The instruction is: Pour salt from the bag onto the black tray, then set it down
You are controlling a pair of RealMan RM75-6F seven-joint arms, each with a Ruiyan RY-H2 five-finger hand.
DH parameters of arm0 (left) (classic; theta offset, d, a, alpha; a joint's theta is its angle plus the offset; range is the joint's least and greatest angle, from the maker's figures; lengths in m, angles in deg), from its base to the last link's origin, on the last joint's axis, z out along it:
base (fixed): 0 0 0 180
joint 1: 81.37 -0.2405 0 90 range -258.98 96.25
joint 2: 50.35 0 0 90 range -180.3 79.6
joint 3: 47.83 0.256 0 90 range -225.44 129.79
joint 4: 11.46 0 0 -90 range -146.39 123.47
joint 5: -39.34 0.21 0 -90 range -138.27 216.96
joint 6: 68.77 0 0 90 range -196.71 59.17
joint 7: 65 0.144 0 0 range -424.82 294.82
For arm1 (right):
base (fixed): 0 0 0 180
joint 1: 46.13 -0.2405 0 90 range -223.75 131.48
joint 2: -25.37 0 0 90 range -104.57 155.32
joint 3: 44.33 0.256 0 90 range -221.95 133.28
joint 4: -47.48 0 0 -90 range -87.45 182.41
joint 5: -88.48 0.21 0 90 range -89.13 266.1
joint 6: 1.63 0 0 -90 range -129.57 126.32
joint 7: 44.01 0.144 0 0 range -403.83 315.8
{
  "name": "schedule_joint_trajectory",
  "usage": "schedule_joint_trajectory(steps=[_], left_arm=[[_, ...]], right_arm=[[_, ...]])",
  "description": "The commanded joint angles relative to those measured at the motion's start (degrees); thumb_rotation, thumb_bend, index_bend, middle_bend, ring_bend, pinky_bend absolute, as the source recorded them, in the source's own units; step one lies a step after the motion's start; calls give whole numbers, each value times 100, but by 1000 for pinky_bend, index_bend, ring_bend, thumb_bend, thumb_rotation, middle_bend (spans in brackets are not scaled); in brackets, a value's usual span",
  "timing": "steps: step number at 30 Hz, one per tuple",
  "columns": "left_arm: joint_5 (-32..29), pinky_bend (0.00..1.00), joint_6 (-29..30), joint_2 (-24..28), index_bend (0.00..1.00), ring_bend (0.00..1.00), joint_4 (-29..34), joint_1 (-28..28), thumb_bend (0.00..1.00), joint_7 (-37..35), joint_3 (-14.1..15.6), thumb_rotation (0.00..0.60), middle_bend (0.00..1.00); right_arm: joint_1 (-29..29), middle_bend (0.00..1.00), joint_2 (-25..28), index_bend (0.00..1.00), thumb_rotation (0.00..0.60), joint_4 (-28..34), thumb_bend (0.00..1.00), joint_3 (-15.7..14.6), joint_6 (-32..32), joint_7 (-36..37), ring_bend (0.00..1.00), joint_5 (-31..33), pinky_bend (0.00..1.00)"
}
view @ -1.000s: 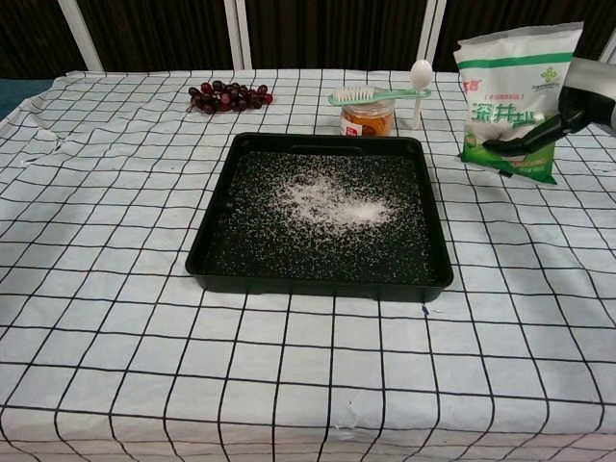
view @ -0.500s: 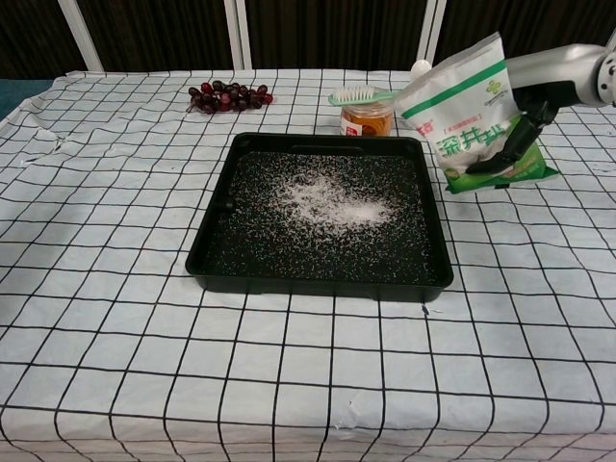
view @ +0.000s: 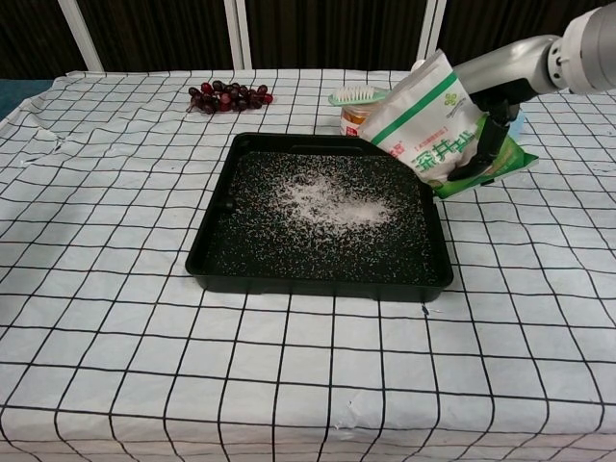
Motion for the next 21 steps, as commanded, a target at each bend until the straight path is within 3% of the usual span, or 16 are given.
schedule_joint_trajectory(steps=[1,10,21], left_arm=[[-1,0,4,9,207,0,8,-1,655,-15,-5,600,27],[8,0,6,18,207,0,27,-3,655,-26,-2,600,27],[20,0,21,31,207,0,53,-11,655,-48,0,600,27]], right_arm=[[-380,410,54,510,600,-6,413,-315,-153,-391,428,440,382],[-1078,416,187,510,600,335,429,-974,-602,-1174,430,1303,382],[-1662,416,37,510,600,641,436,-1464,-1208,-1953,430,2074,382]])
